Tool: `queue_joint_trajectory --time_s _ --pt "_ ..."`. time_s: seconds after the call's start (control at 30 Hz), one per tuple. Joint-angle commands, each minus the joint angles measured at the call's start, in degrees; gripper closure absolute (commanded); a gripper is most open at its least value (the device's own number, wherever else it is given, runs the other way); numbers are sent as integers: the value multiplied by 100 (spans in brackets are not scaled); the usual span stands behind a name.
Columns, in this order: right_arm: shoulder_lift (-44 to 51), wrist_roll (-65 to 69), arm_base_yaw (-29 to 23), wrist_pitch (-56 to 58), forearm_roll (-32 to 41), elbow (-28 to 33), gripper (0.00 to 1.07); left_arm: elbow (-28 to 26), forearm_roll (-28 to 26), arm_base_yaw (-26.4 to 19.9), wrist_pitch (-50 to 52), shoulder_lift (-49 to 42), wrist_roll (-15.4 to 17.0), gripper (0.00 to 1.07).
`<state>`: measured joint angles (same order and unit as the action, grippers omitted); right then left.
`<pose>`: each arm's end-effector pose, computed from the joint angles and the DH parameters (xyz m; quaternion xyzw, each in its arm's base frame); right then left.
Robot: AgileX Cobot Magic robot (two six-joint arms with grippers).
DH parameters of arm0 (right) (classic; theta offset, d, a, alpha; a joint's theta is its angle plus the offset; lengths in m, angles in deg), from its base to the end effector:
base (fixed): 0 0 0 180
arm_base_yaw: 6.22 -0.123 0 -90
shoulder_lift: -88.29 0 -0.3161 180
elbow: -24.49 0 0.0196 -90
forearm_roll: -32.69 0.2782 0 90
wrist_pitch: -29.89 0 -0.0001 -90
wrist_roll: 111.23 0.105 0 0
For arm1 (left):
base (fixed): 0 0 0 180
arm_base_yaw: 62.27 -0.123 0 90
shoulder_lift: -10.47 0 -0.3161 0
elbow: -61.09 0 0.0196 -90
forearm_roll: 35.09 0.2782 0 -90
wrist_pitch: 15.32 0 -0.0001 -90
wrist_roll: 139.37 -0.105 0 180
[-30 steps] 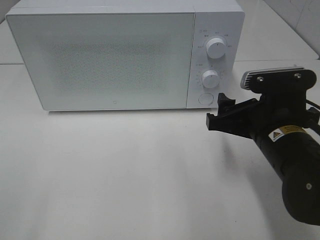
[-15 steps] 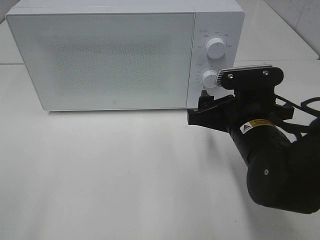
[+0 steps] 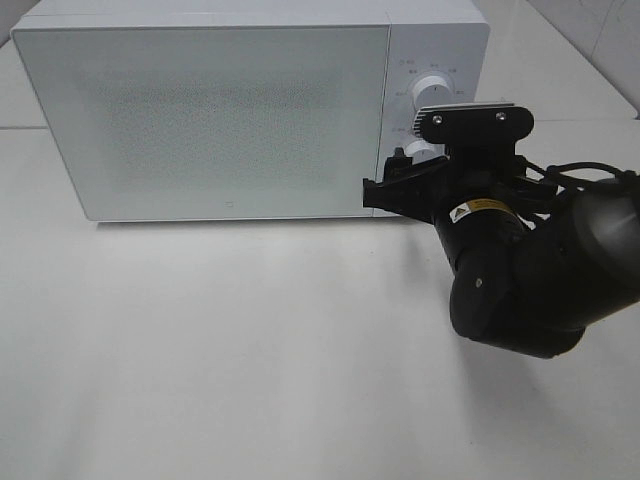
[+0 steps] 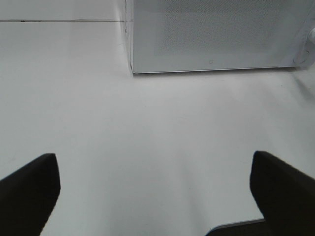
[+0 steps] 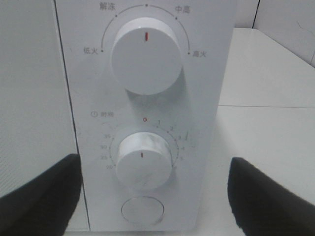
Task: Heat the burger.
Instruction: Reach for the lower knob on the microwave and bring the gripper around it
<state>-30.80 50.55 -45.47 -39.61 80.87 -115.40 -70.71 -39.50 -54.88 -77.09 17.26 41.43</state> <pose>0.3137 0.1617 0.1349 0.0165 0.7433 -0.0474 0.6671 -0.0046 -0.0066 0.2889 0.0512 0.8494 -0.0757 0.5198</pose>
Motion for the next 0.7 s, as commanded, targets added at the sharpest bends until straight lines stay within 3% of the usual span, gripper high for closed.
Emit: queue_joint_trajectory --time_s 0.03,0.53,0.7 --pt "-103 -52 57 -435 -183 -195 32 11 -40 -11 52 -143 17 9" --pt "-355 11 390 -384 -435 -435 32 11 -40 -11 52 -143 17 9" --pt "-693 17 390 -235 -579 -768 32 11 -40 -11 52 -143 17 9"
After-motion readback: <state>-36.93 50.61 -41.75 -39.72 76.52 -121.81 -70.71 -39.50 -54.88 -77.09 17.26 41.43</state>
